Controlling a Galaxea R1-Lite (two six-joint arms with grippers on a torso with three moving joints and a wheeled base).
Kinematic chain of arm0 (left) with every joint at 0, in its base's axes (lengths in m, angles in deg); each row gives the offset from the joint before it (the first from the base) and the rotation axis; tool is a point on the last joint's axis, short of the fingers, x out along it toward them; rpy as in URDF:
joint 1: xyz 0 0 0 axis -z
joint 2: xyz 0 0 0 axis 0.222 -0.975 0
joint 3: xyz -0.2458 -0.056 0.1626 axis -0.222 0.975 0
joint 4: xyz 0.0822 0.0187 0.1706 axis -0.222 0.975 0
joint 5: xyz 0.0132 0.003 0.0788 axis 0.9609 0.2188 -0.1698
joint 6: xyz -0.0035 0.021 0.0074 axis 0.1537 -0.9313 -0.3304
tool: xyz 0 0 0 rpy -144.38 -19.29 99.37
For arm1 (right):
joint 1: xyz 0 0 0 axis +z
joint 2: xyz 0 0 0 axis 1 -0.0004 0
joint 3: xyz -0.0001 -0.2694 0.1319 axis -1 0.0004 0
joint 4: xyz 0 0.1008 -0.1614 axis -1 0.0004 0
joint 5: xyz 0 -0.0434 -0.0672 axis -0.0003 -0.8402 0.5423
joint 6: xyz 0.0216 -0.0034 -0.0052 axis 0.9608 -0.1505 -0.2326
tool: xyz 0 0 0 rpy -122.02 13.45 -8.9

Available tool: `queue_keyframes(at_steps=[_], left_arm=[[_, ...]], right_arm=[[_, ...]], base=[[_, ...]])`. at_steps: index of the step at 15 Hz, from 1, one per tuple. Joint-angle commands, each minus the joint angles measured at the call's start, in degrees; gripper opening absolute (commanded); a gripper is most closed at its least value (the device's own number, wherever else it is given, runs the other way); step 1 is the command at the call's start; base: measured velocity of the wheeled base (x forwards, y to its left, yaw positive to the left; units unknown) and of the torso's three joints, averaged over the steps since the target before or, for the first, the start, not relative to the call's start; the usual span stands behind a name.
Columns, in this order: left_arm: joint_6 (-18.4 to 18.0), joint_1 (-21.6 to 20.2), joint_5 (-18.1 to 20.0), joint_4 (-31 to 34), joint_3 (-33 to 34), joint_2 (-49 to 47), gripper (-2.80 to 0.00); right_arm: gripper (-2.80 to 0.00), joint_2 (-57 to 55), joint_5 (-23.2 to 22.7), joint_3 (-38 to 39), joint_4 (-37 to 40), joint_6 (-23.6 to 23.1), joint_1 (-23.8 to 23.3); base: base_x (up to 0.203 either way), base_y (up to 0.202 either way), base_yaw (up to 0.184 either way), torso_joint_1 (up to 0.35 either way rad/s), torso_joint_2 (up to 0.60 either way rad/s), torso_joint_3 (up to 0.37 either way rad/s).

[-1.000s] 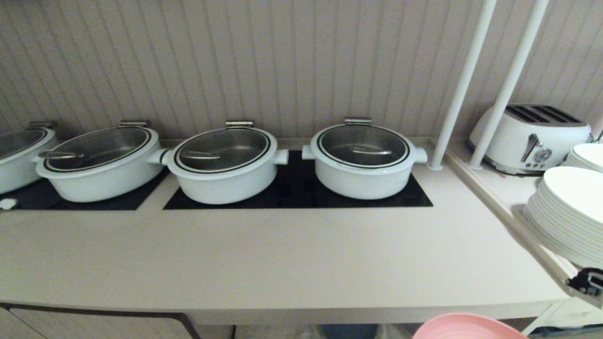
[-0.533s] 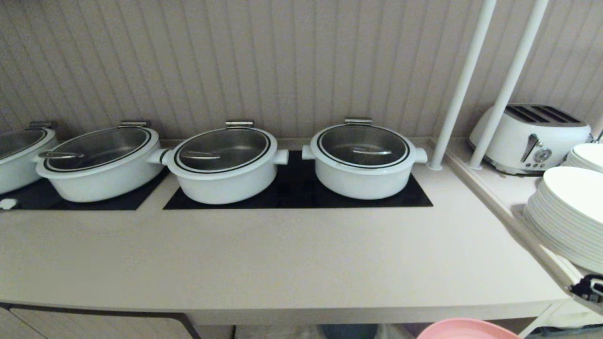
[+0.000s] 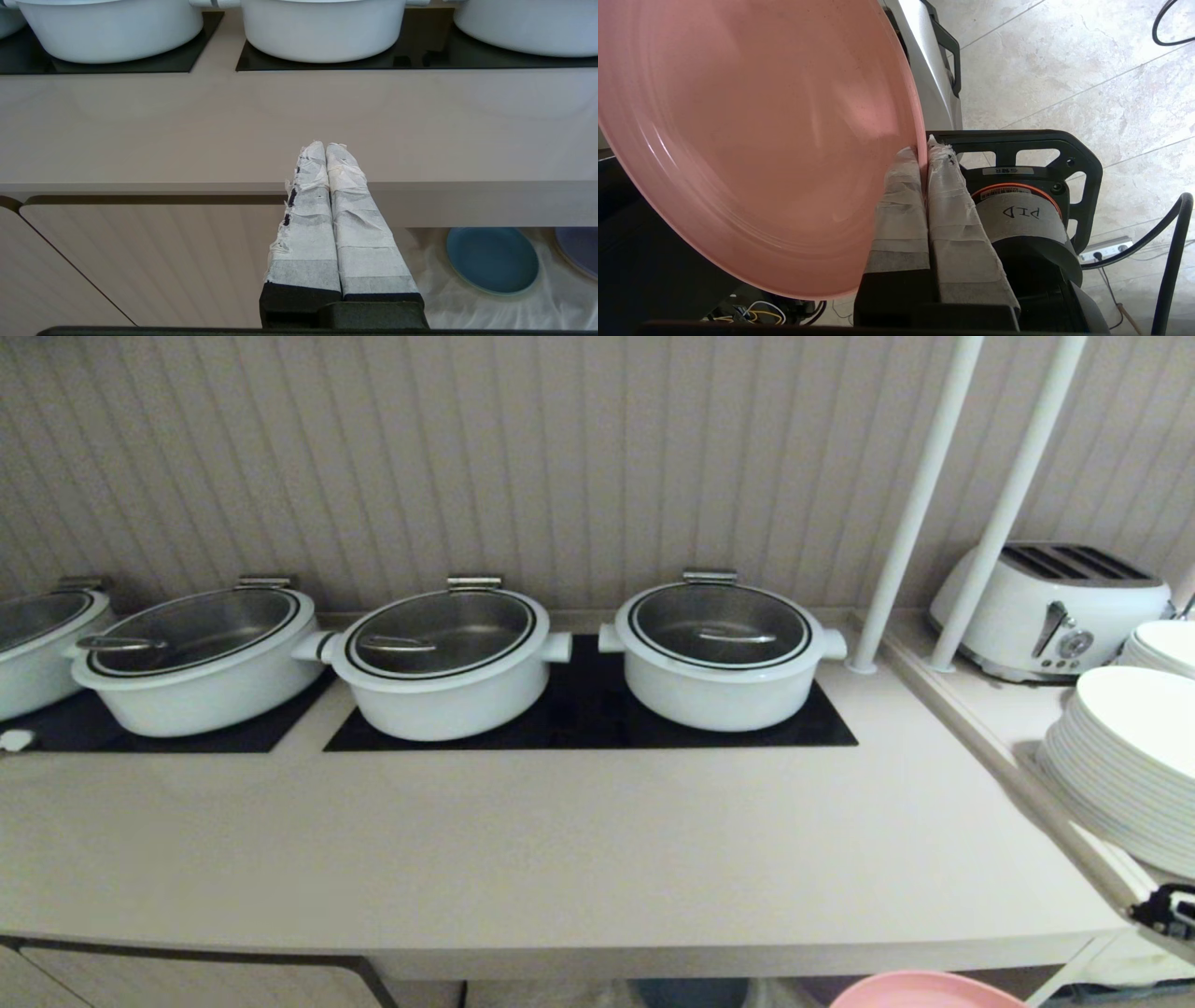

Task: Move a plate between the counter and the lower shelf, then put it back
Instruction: Put the plate in the cupboard

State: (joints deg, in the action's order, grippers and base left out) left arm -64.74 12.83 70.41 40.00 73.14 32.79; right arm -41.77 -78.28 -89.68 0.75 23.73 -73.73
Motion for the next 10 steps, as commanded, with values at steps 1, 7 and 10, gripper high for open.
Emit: queue_keyframes(at_steps=[1,7,10], left_arm=[[0.0,0.0,0.0,-0.01,0.0,0.02,-2.8],[0.0,0.0,0.0,-0.01,0.0,0.02,-2.8],[0.0,0.0,0.0,-0.01,0.0,0.02,-2.8]], right_arm=[[-2.8,-0.34,-0.04,-0.05,0.24,0.15,-0.08],[-2.8,-0.34,-0.13,1.27,-2.97,0.1,-0.08],[-2.8,-0.25,-0.13,2.56,-4.28,0.27,-0.08]], base=[[0.0,0.0,0.0,0.0,0.0,0.0],[0.0,0.0,0.0,0.0,0.0,0.0],[0.0,0.0,0.0,0.0,0.0,0.0]])
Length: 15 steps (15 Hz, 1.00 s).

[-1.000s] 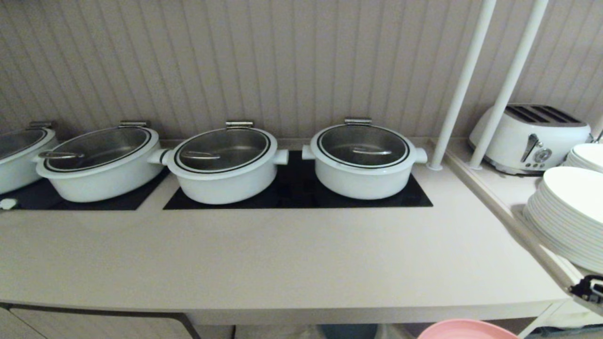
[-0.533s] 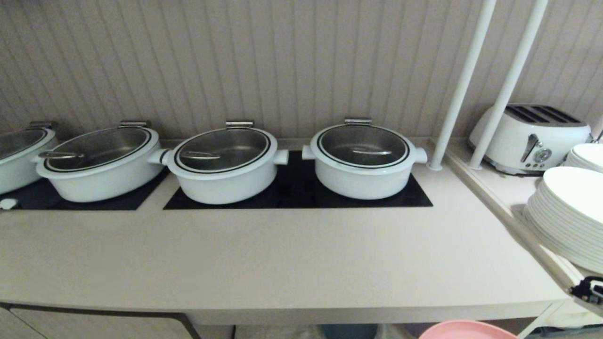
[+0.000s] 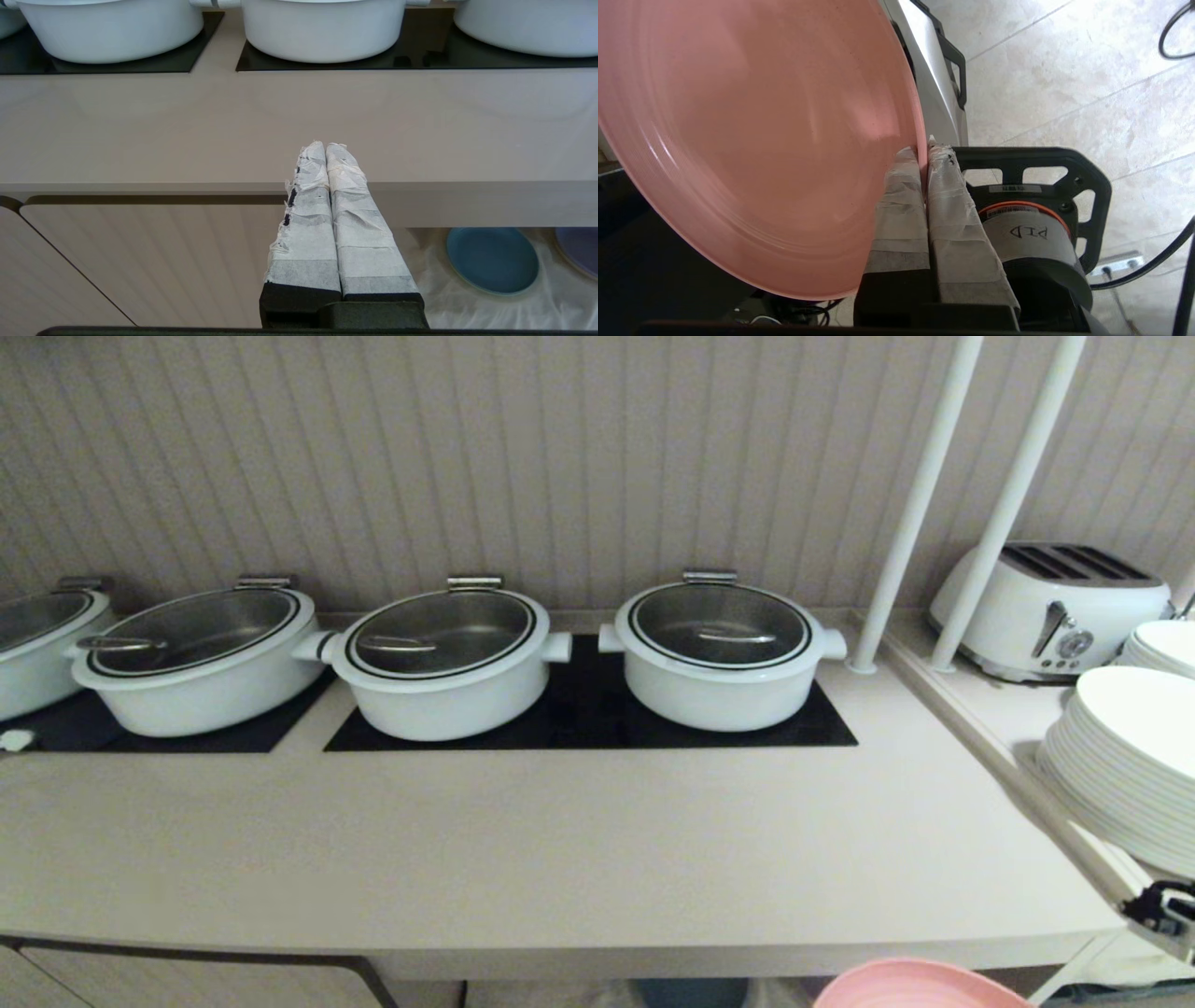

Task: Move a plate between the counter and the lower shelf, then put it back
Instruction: Put the plate in the cupboard

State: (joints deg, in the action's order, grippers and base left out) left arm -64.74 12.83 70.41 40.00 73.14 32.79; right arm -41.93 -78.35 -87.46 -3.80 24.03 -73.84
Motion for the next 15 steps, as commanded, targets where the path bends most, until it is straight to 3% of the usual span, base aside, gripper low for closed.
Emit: queue_keyframes(at_steps=[1,15], left_arm=[[0.0,0.0,0.0,-0.01,0.0,0.02,-2.8],[0.0,0.0,0.0,-0.01,0.0,-0.06,-2.8]], right_arm=[[-2.8,-0.09,-0.06,0.51,-0.16,1.12,0.03],[-2.8,0.34,-0.94,1.08,-0.76,2.22,0.12]], base=[[0.0,0.0,0.0,0.0,0.0,0.0],[0.0,0.0,0.0,0.0,0.0,0.0]])
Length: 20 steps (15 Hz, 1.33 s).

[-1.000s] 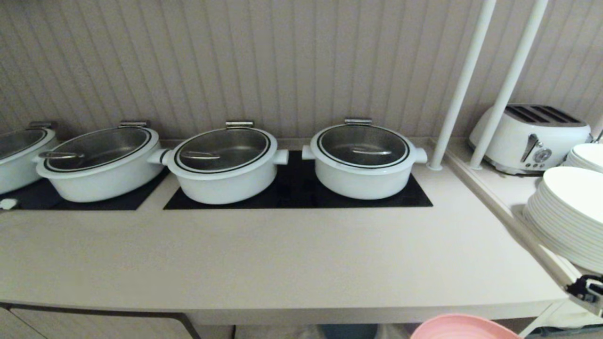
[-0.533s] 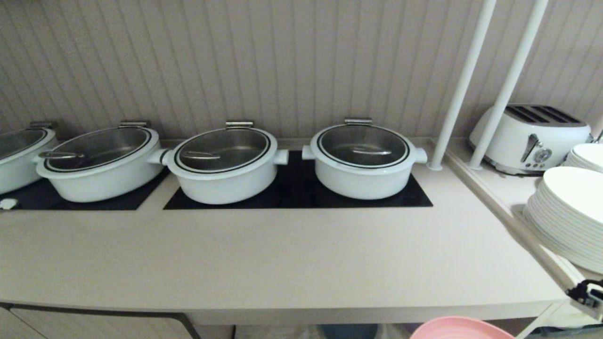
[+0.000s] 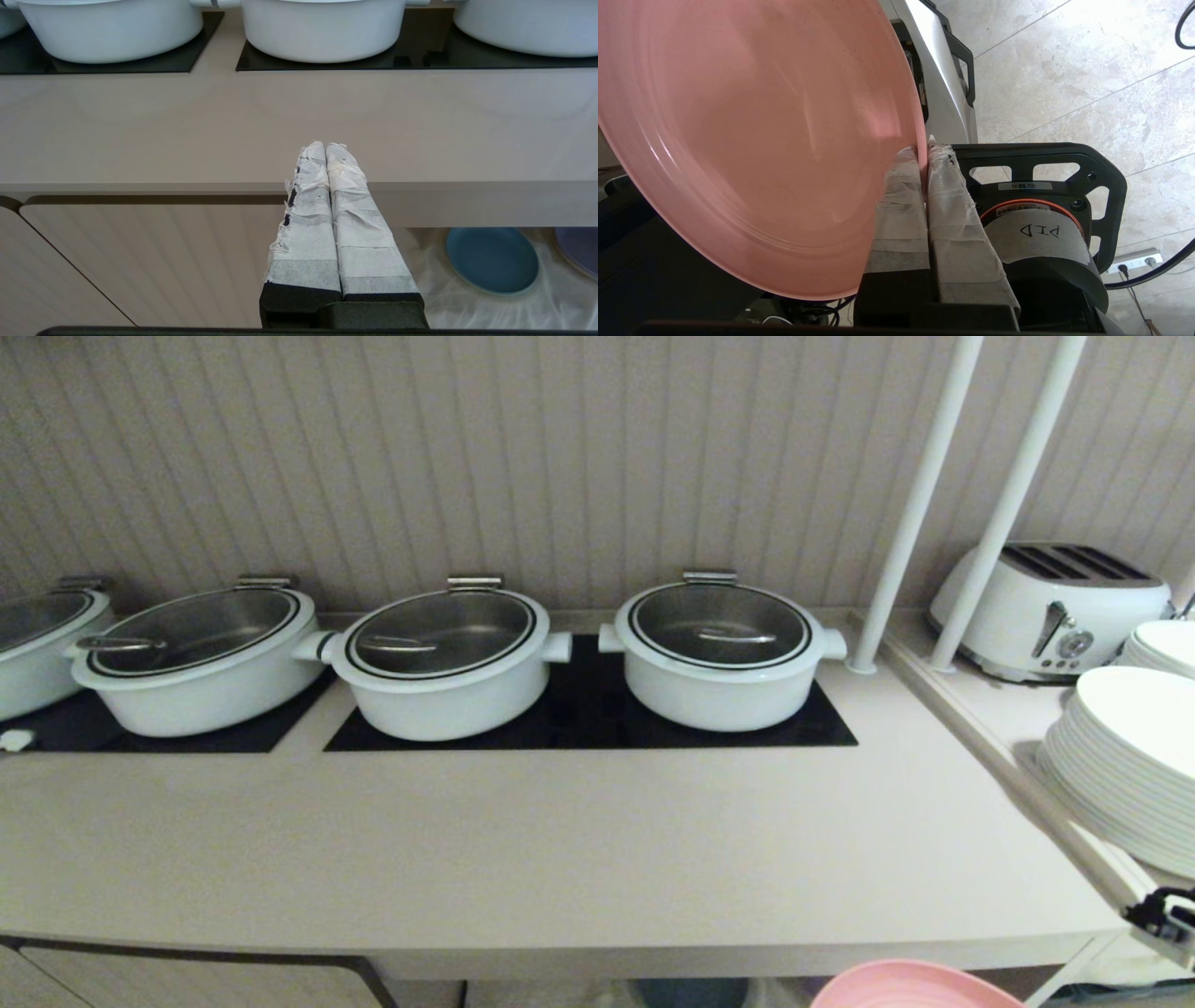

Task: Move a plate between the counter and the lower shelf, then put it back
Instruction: Put the plate in the cupboard

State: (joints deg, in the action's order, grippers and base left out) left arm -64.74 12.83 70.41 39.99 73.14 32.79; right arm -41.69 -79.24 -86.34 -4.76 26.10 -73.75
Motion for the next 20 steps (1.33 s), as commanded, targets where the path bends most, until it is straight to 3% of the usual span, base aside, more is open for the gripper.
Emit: queue_keyframes(at_steps=[1,20], left_arm=[[0.0,0.0,0.0,0.0,0.0,0.02,-2.8],[0.0,0.0,0.0,0.0,0.0,0.02,-2.8]], right_arm=[[-2.8,0.02,-0.05,-0.23,0.21,0.07,0.03],[-2.8,0.98,-0.05,-0.15,-1.81,0.08,0.12]], base=[[0.0,0.0,0.0,0.0,0.0,0.0],[0.0,0.0,0.0,0.0,0.0,0.0]])
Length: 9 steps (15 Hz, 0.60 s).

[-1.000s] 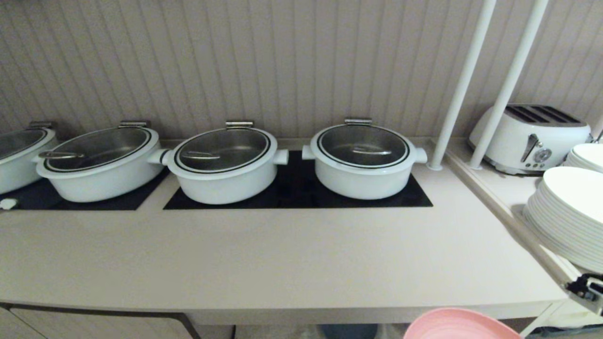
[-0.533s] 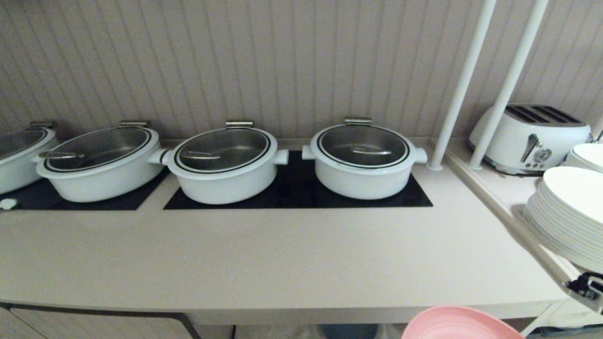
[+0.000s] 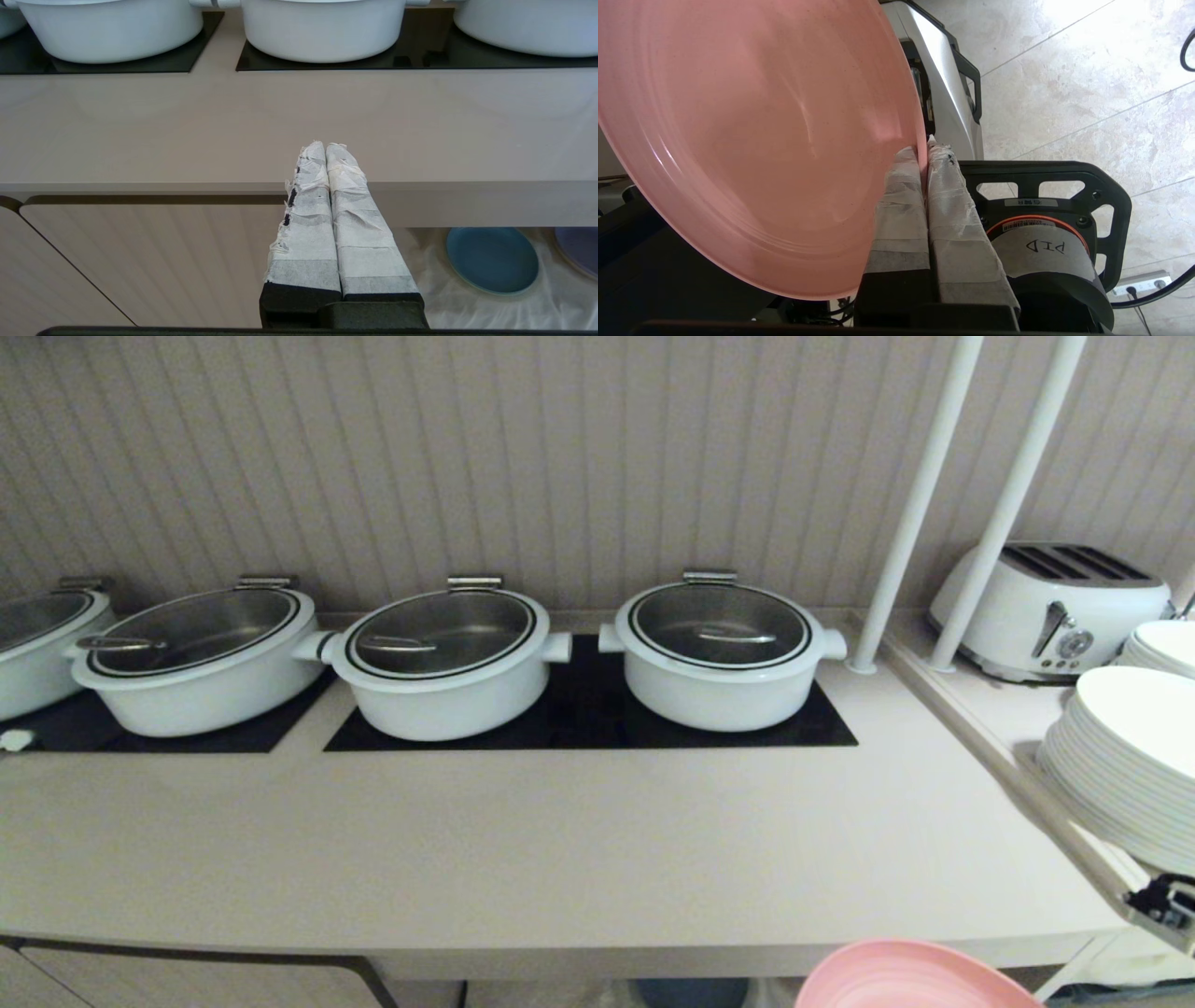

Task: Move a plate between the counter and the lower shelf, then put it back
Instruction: Put the plate in the cupboard

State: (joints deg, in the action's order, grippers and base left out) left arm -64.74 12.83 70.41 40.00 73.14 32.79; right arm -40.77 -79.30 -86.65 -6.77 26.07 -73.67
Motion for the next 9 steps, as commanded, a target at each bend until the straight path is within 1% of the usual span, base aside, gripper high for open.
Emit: queue_keyframes(at_steps=[1,3,9], left_arm=[[0.0,0.0,0.0,-0.01,0.0,0.02,-2.8],[0.0,0.0,0.0,-0.01,0.0,0.02,-2.8],[0.0,0.0,0.0,-0.01,0.0,0.02,-2.8]], right_arm=[[-2.8,-0.11,-0.08,0.26,0.2,0.18,0.03],[-2.8,-0.28,-0.7,0.0,0.2,0.11,-0.05],[-2.8,0.24,-0.69,-0.01,0.37,0.1,-0.05]], base=[[0.0,0.0,0.0,0.0,0.0,0.0],[0.0,0.0,0.0,0.0,0.0,0.0],[0.0,0.0,0.0,0.0,0.0,0.0]])
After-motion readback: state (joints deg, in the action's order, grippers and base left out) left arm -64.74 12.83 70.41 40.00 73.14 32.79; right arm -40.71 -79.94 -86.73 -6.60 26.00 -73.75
